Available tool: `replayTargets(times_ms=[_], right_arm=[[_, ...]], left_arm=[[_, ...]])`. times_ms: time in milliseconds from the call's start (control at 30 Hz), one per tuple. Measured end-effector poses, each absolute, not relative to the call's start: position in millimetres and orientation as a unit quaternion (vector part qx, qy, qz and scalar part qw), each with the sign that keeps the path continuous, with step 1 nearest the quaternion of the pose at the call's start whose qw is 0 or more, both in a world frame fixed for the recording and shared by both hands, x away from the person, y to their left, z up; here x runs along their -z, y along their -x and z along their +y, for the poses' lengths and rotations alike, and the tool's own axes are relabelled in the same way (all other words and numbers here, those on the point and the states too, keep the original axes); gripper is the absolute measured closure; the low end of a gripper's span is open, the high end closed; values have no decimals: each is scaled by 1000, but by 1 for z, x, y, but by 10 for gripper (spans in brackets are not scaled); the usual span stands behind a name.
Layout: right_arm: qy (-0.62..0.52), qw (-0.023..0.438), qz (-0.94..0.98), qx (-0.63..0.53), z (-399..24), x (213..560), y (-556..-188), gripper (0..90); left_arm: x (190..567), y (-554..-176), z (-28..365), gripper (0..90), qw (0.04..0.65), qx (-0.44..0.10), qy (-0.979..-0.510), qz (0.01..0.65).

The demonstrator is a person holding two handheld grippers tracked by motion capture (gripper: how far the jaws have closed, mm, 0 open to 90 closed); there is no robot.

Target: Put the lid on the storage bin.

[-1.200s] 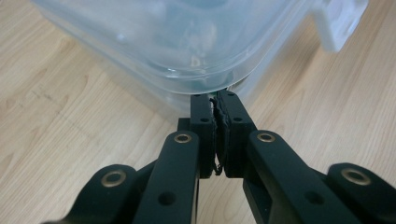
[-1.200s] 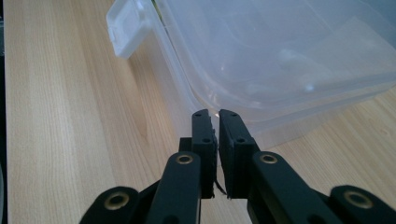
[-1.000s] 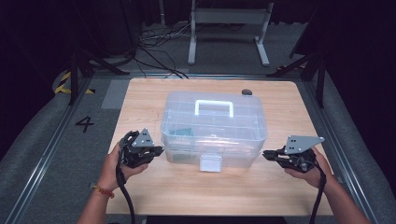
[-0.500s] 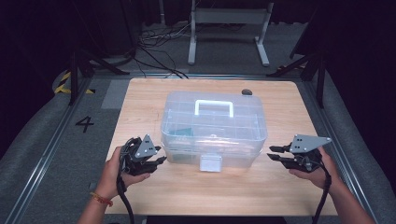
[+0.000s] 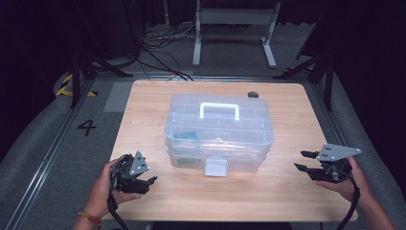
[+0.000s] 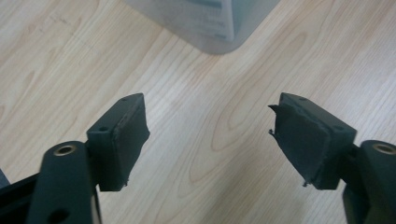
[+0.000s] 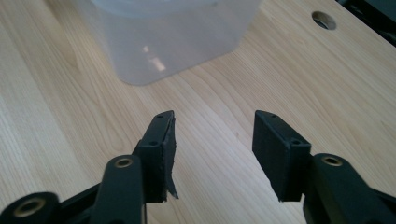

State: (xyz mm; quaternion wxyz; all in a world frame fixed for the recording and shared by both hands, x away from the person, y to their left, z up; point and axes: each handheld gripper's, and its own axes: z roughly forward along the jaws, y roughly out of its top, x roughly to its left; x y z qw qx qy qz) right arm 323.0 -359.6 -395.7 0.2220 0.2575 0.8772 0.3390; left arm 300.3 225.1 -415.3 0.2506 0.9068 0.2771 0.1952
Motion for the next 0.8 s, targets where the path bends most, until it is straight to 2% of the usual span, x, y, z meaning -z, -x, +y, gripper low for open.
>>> replayTargets(times_ms=[433, 500, 633, 667, 700, 800], right_arm=[[-350, 211, 848, -338, -415, 445, -308, 368], [-375, 199, 837, -344, -425, 460, -305, 343], [-406, 195, 821, -351, -437, 476, -299, 298], [-406, 195, 821, -351, -437, 476, -299, 298], [-425, 193, 811, -353, -442, 483, -295, 277], [-436, 189, 802, -362, -446, 487, -293, 257]], left_arm=[[457, -293, 257, 231, 252, -168, -901, 311], [469, -292, 267, 217, 276, -144, -893, 326], [476, -291, 278, 166, 309, -128, -875, 351], [476, -291, 278, 159, 309, -128, -875, 351], [482, -290, 283, 153, 337, -129, -861, 359], [483, -288, 284, 152, 343, -133, -857, 361]])
